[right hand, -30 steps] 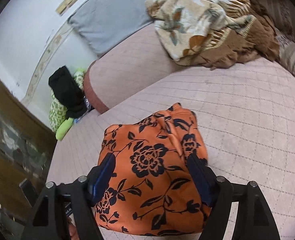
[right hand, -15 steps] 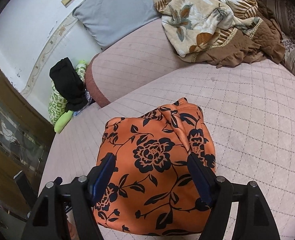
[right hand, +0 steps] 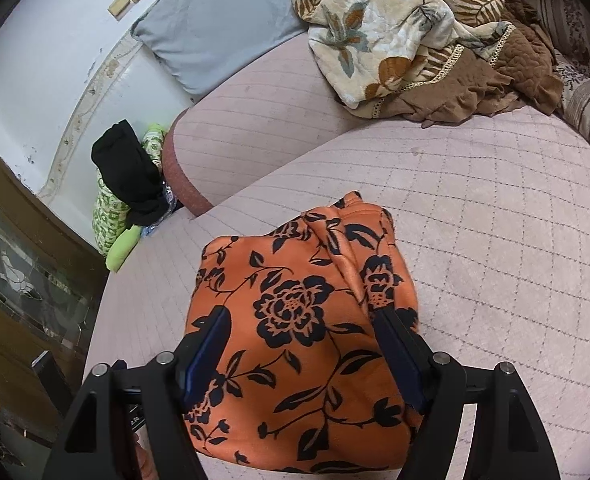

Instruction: Fold small clothes

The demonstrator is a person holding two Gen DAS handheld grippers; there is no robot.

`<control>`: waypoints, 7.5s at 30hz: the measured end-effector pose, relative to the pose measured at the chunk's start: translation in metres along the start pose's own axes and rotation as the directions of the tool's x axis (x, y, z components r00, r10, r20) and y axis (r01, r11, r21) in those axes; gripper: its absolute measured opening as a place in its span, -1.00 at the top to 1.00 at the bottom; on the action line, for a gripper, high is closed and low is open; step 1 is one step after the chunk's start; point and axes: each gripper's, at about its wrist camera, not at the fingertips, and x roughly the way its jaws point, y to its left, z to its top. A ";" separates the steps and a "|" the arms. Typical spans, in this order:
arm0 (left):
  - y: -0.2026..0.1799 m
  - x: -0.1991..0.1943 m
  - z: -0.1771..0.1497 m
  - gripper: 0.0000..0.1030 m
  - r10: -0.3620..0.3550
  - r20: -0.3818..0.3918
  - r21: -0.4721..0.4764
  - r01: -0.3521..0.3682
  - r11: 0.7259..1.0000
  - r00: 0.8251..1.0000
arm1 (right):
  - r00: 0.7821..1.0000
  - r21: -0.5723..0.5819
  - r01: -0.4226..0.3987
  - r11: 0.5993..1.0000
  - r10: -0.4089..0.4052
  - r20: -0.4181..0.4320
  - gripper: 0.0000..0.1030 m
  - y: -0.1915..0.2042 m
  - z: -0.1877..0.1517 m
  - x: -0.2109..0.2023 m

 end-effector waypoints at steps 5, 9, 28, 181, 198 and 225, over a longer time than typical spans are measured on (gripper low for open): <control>-0.001 -0.002 0.002 -0.99 -0.090 -0.004 -0.026 0.090 0.996 0.996 | 1.000 0.100 -0.016 0.995 0.016 -0.003 -0.50 -0.028 0.007 0.001; -0.009 -0.003 0.000 -0.99 -0.171 -0.020 -0.015 0.171 0.985 0.985 | 0.999 0.138 -0.029 0.990 0.031 -0.014 -0.50 -0.040 0.009 0.001; -0.040 0.057 0.003 -0.99 -0.484 -0.298 -0.154 0.459 0.875 0.823 | 0.965 0.341 -0.095 0.935 0.170 -0.198 -0.50 -0.103 0.003 0.067; 0.018 -0.336 0.005 -0.92 0.241 0.248 -0.037 -0.240 0.970 0.938 | 0.958 -0.408 0.052 0.912 0.070 0.277 -0.43 0.161 -0.144 -0.230; 0.045 -0.380 -0.005 -0.94 0.338 0.254 -0.077 -0.329 0.941 0.906 | 0.956 -0.463 0.073 0.883 0.070 0.285 -0.43 0.193 -0.168 -0.255; 0.052 -0.473 -0.013 -0.94 0.307 0.368 -0.126 -0.280 0.952 0.878 | 0.907 -0.562 0.125 0.818 0.135 0.398 -0.43 0.245 -0.204 -0.332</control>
